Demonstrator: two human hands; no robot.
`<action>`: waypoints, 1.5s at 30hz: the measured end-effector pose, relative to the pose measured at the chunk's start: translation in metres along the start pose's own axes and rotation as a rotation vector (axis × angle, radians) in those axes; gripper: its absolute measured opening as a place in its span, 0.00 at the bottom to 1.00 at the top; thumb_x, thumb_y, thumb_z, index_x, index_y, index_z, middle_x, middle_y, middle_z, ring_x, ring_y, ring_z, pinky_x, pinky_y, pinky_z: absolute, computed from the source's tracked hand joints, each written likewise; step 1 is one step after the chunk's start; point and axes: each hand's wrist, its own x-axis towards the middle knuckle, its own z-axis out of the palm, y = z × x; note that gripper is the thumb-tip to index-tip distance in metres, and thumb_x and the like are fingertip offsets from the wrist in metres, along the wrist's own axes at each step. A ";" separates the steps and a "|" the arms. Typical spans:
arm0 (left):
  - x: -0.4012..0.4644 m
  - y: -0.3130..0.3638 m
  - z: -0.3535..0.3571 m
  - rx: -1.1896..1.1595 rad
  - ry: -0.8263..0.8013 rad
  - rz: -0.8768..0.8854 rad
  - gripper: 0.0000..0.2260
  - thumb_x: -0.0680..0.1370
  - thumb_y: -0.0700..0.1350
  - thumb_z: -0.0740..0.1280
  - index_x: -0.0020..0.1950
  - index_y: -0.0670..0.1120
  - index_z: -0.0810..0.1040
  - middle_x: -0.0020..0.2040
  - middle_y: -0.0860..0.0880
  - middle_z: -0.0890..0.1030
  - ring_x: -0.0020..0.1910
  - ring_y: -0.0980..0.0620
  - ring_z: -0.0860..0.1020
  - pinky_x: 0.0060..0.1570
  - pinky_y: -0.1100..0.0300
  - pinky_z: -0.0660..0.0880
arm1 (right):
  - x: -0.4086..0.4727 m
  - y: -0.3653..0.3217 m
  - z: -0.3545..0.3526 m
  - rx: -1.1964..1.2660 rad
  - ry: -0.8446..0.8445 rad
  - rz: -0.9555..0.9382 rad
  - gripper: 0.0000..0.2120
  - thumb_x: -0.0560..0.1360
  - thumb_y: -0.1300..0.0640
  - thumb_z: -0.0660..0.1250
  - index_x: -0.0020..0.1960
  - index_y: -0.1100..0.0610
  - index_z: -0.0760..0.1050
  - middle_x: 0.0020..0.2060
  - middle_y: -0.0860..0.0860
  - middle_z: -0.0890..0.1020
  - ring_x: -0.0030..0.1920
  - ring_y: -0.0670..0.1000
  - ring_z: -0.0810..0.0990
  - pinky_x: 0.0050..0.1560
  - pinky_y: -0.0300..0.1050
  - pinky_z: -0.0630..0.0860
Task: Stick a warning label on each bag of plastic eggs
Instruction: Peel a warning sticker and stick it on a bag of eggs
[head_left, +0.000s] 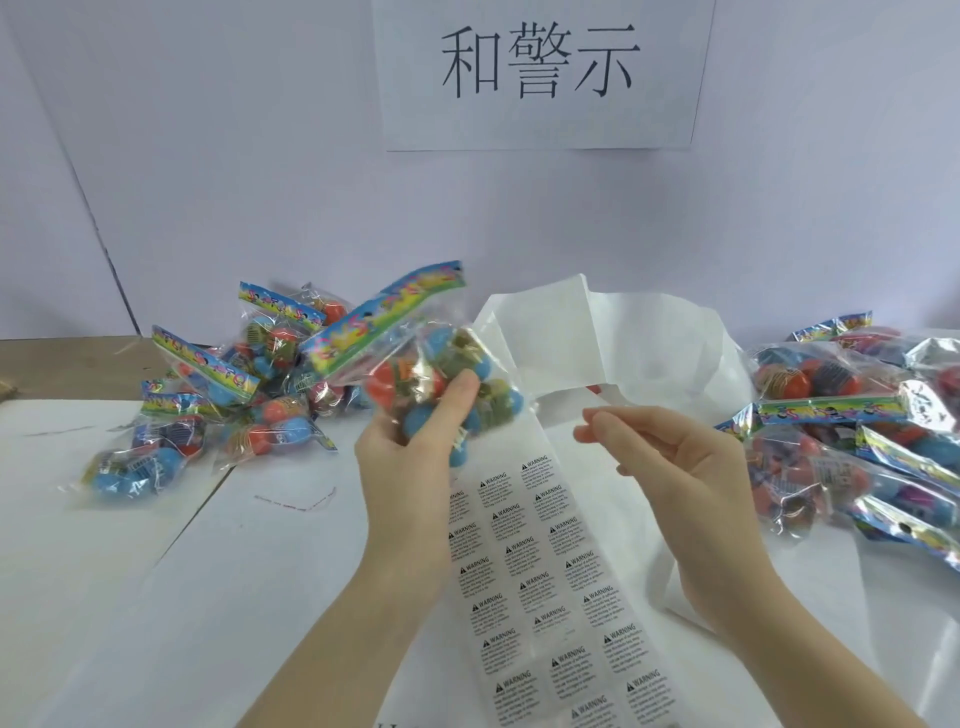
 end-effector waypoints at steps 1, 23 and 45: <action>0.002 0.000 -0.001 -0.026 0.053 -0.013 0.05 0.70 0.46 0.73 0.37 0.50 0.79 0.30 0.58 0.81 0.31 0.63 0.77 0.37 0.66 0.70 | 0.002 0.003 0.000 -0.028 0.021 0.035 0.09 0.71 0.62 0.70 0.38 0.48 0.83 0.38 0.46 0.85 0.40 0.40 0.80 0.42 0.36 0.72; 0.007 0.013 -0.007 -0.311 -0.425 -0.426 0.08 0.64 0.47 0.71 0.39 0.48 0.86 0.42 0.46 0.85 0.37 0.49 0.84 0.38 0.53 0.81 | -0.009 0.018 0.015 -0.809 0.131 -0.613 0.14 0.73 0.49 0.61 0.49 0.51 0.83 0.45 0.49 0.80 0.47 0.48 0.69 0.46 0.40 0.57; 0.007 0.013 -0.011 -0.352 -0.586 -0.338 0.09 0.63 0.47 0.71 0.39 0.46 0.86 0.41 0.47 0.85 0.36 0.50 0.83 0.34 0.52 0.79 | -0.009 0.021 0.014 -0.805 0.022 -0.598 0.04 0.66 0.57 0.72 0.40 0.54 0.83 0.37 0.44 0.83 0.40 0.49 0.78 0.42 0.44 0.68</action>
